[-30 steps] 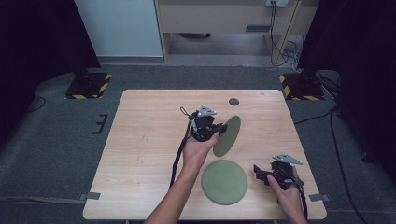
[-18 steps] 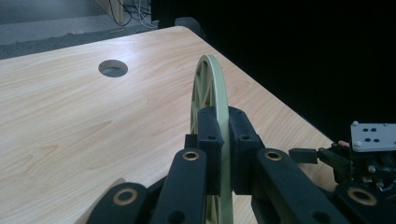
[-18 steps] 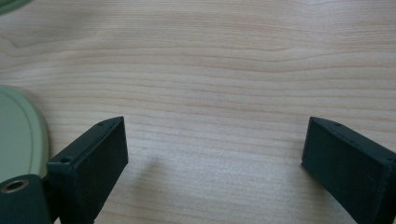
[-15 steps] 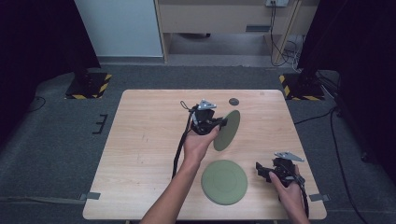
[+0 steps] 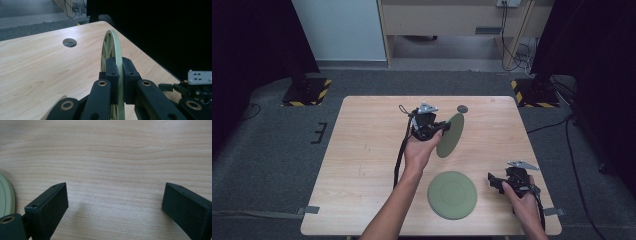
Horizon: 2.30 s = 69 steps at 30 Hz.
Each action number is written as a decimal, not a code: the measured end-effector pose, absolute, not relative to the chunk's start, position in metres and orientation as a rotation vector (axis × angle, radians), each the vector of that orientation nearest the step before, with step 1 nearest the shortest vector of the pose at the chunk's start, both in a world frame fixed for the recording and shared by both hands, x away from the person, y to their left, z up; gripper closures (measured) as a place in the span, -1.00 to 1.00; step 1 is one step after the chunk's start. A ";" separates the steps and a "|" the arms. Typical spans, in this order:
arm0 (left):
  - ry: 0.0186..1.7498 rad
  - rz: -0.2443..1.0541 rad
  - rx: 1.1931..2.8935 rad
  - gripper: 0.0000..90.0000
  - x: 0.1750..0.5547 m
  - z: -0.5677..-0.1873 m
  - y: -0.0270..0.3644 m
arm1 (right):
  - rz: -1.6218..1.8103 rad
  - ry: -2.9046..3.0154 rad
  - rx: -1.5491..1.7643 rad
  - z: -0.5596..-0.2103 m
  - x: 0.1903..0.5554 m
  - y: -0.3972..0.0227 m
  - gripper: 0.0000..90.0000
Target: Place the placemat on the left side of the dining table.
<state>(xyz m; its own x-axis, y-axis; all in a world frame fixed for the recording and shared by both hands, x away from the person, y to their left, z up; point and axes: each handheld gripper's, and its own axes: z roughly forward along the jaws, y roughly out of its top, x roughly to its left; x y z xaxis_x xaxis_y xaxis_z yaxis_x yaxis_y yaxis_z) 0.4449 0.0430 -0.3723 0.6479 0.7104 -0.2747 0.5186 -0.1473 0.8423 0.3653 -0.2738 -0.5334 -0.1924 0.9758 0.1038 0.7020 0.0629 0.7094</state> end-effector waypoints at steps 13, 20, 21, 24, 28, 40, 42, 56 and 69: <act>1.008 0.278 1.807 0.90 0.450 -0.369 0.057 | 0.858 1.976 1.570 -0.539 0.370 -0.265 -0.91; 1.021 0.284 1.796 0.90 0.449 -0.366 0.069 | 0.831 1.995 1.555 -0.539 0.371 -0.262 -0.96; 1.023 0.288 1.796 0.89 0.448 -0.365 0.071 | 0.831 1.995 1.555 -0.539 0.371 -0.262 -0.96; 1.035 0.297 1.782 0.89 0.447 -0.363 0.078 | 0.831 1.997 1.554 -0.539 0.371 -0.262 -0.97; 1.041 0.309 1.778 0.90 0.446 -0.360 0.086 | 0.829 1.997 1.552 -0.539 0.371 -0.262 -0.97; 1.066 0.327 1.778 0.90 0.443 -0.365 0.105 | 0.832 2.007 1.549 -0.539 0.371 -0.262 -0.97; 1.070 0.328 1.775 0.90 0.442 -0.365 0.108 | 0.833 2.007 1.547 -0.539 0.371 -0.262 -0.97; 1.104 0.335 1.769 0.89 0.441 -0.369 0.124 | 0.834 2.010 1.547 -0.539 0.371 -0.262 -0.97; 1.138 0.366 1.764 0.89 0.437 -0.369 0.147 | 0.837 2.020 1.534 -0.539 0.372 -0.261 -0.97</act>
<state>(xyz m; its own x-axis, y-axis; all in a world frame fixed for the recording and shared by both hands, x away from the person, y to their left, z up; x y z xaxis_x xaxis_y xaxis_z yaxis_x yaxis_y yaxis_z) 0.4370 0.1471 -0.3689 0.5183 0.8224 -0.2346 0.5313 -0.0947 0.8419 0.3720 -0.2615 -0.5391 -0.2670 0.9637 -0.0028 0.6794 0.1903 0.7086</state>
